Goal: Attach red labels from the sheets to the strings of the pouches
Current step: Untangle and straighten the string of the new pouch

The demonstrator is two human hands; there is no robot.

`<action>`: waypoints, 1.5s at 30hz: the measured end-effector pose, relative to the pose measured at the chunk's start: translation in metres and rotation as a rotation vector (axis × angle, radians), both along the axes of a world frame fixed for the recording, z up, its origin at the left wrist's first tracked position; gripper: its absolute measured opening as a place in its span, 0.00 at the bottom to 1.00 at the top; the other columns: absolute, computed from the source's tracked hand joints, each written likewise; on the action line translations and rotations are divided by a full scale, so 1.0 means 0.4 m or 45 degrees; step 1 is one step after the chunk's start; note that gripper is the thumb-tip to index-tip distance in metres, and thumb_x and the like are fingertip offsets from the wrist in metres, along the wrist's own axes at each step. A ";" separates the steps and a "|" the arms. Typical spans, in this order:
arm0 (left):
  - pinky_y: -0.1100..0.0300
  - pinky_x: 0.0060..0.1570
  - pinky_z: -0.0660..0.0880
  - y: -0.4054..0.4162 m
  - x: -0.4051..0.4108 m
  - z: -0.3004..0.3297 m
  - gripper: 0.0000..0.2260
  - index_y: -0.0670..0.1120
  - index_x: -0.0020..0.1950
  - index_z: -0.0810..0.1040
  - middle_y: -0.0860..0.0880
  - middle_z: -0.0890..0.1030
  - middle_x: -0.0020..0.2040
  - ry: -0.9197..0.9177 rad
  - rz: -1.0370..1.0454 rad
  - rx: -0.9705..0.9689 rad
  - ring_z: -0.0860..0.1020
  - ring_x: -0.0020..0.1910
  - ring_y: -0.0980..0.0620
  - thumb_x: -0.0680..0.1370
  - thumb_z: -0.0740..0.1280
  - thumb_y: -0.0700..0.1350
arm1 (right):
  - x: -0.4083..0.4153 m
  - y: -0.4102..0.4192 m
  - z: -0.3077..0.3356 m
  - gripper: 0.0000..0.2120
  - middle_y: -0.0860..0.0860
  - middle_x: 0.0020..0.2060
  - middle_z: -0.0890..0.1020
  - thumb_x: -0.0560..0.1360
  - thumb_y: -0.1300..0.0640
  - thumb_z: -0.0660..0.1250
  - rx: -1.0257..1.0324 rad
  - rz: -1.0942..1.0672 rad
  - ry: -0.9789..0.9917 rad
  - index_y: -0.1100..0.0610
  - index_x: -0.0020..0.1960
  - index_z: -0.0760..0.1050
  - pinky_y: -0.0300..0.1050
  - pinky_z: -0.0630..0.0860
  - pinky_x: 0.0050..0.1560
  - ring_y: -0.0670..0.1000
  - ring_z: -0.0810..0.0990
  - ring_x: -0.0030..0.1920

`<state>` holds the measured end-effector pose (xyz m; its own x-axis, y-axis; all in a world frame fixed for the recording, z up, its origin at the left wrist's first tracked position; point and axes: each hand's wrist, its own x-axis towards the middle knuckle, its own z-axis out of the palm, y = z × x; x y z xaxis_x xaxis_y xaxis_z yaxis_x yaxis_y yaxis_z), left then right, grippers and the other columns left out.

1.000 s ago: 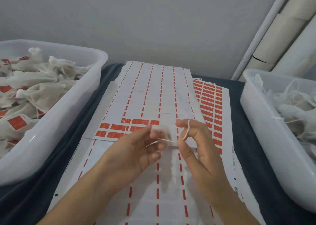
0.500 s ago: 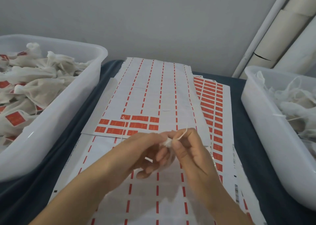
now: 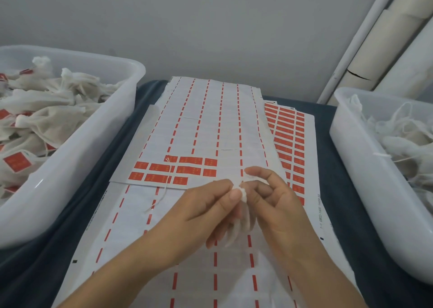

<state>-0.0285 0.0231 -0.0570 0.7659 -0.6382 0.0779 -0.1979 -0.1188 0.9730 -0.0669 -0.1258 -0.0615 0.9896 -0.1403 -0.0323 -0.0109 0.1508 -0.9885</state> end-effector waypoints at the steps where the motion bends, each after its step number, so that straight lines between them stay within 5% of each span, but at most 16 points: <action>1: 0.69 0.31 0.73 0.001 0.000 -0.001 0.20 0.49 0.39 0.73 0.54 0.76 0.30 -0.011 -0.003 0.005 0.74 0.27 0.60 0.70 0.56 0.65 | 0.000 -0.001 -0.001 0.13 0.47 0.40 0.85 0.64 0.51 0.68 -0.024 -0.011 0.002 0.50 0.49 0.78 0.34 0.78 0.44 0.45 0.83 0.46; 4: 0.69 0.31 0.73 0.002 0.000 -0.003 0.18 0.51 0.40 0.74 0.54 0.76 0.31 -0.035 -0.006 0.011 0.74 0.27 0.60 0.71 0.56 0.64 | -0.001 -0.002 -0.002 0.09 0.44 0.40 0.85 0.63 0.48 0.68 -0.108 -0.050 0.001 0.46 0.42 0.81 0.32 0.78 0.41 0.43 0.83 0.45; 9: 0.69 0.30 0.72 0.001 -0.002 -0.004 0.16 0.52 0.40 0.73 0.55 0.76 0.32 -0.097 -0.017 0.009 0.74 0.29 0.60 0.74 0.55 0.63 | 0.001 0.001 0.003 0.23 0.48 0.42 0.85 0.61 0.50 0.71 0.061 -0.068 0.048 0.43 0.54 0.69 0.36 0.80 0.42 0.46 0.84 0.46; 15: 0.71 0.30 0.71 0.001 -0.006 0.004 0.18 0.53 0.40 0.74 0.54 0.76 0.33 -0.110 0.016 0.017 0.74 0.30 0.60 0.75 0.55 0.64 | -0.007 -0.001 0.013 0.10 0.41 0.40 0.84 0.63 0.45 0.67 -0.194 -0.026 -0.006 0.47 0.41 0.82 0.29 0.76 0.39 0.40 0.82 0.45; 20: 0.70 0.29 0.71 0.000 -0.002 0.007 0.20 0.50 0.37 0.75 0.56 0.75 0.29 -0.061 0.109 0.014 0.73 0.27 0.59 0.69 0.55 0.64 | -0.010 0.000 0.023 0.08 0.36 0.38 0.82 0.67 0.47 0.63 -0.319 0.002 -0.020 0.46 0.41 0.79 0.20 0.70 0.37 0.33 0.79 0.44; 25: 0.70 0.30 0.71 0.008 0.009 0.008 0.22 0.46 0.41 0.76 0.55 0.76 0.29 -0.101 0.137 0.036 0.75 0.29 0.60 0.70 0.56 0.63 | -0.008 -0.004 0.025 0.15 0.40 0.46 0.84 0.65 0.50 0.68 -0.335 0.158 0.021 0.49 0.51 0.80 0.28 0.75 0.45 0.40 0.81 0.49; 28: 0.70 0.32 0.71 0.014 0.009 0.008 0.18 0.47 0.43 0.76 0.56 0.77 0.32 -0.131 0.085 0.077 0.74 0.31 0.60 0.75 0.57 0.60 | -0.007 -0.012 0.026 0.13 0.39 0.43 0.84 0.62 0.52 0.70 -0.331 0.124 0.052 0.47 0.47 0.80 0.27 0.74 0.41 0.38 0.81 0.46; 34: 0.74 0.29 0.70 0.008 0.011 0.012 0.14 0.55 0.39 0.74 0.62 0.77 0.29 -0.260 0.140 0.105 0.75 0.27 0.60 0.68 0.57 0.63 | -0.005 -0.018 0.029 0.13 0.42 0.40 0.84 0.61 0.48 0.68 -0.412 0.030 0.066 0.49 0.44 0.80 0.26 0.74 0.40 0.40 0.81 0.43; 37: 0.72 0.27 0.70 0.005 0.012 0.006 0.12 0.55 0.38 0.75 0.58 0.77 0.29 -0.159 0.156 -0.023 0.74 0.24 0.60 0.68 0.59 0.62 | -0.005 -0.019 0.026 0.15 0.43 0.41 0.83 0.61 0.47 0.67 -0.302 0.066 0.116 0.52 0.44 0.81 0.24 0.73 0.37 0.39 0.80 0.42; 41: 0.68 0.27 0.72 -0.005 0.011 0.004 0.08 0.60 0.36 0.75 0.55 0.75 0.28 0.111 0.101 -0.123 0.72 0.25 0.58 0.69 0.59 0.60 | -0.009 -0.018 0.029 0.18 0.49 0.53 0.81 0.67 0.46 0.65 -0.062 0.335 0.245 0.55 0.51 0.82 0.37 0.77 0.54 0.47 0.79 0.54; 45: 0.68 0.26 0.71 -0.020 0.007 0.004 0.09 0.56 0.34 0.76 0.55 0.73 0.27 0.326 0.127 -0.149 0.71 0.26 0.56 0.68 0.60 0.57 | -0.010 -0.022 0.035 0.17 0.52 0.55 0.82 0.74 0.52 0.61 0.250 0.444 0.345 0.59 0.57 0.80 0.42 0.76 0.57 0.51 0.80 0.57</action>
